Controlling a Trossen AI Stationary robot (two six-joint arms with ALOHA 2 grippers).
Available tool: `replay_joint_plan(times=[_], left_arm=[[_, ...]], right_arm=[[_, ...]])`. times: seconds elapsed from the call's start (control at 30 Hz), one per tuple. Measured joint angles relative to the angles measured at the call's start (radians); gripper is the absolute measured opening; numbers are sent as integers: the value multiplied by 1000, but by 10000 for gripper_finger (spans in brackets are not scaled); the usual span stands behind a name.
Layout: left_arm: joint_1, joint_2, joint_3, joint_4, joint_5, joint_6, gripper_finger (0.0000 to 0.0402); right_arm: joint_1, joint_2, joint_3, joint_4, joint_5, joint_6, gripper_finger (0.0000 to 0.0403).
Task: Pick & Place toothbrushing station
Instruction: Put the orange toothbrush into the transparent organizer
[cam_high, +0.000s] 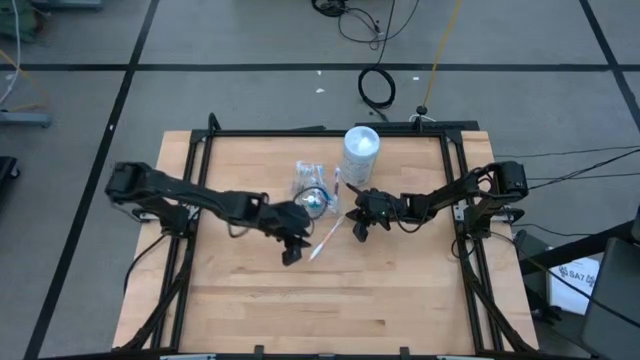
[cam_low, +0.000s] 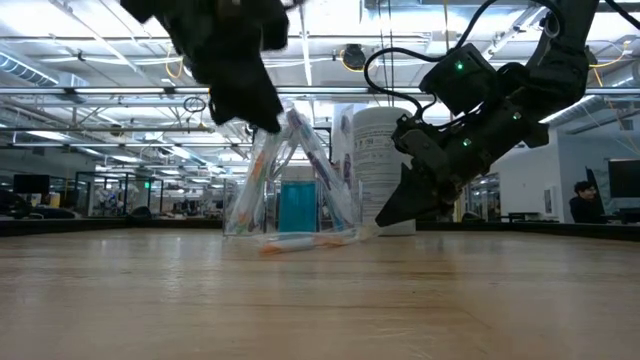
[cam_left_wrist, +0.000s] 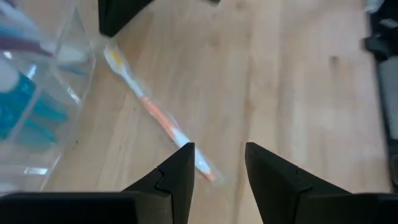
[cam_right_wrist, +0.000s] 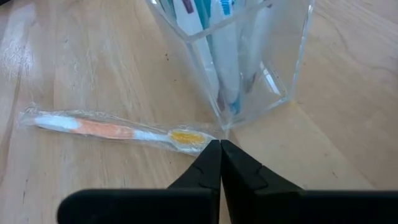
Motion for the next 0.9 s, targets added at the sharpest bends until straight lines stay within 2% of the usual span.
replay_joint_plan(times=[0.17,0.33,0.57,0.9], left_arm=[[13,122,0,65,15,-24,149],[10,213,0,126,36,-25,181],[11,297,0,138,-60,-50,232],[-11,376,5,178,-83,-88,234]], right_arm=[[0,0,0,0,0,0,0],[0,0,0,0,-1,1,0],[0,0,0,0,-1,3,0],[0,0,0,-3,1,1,0]])
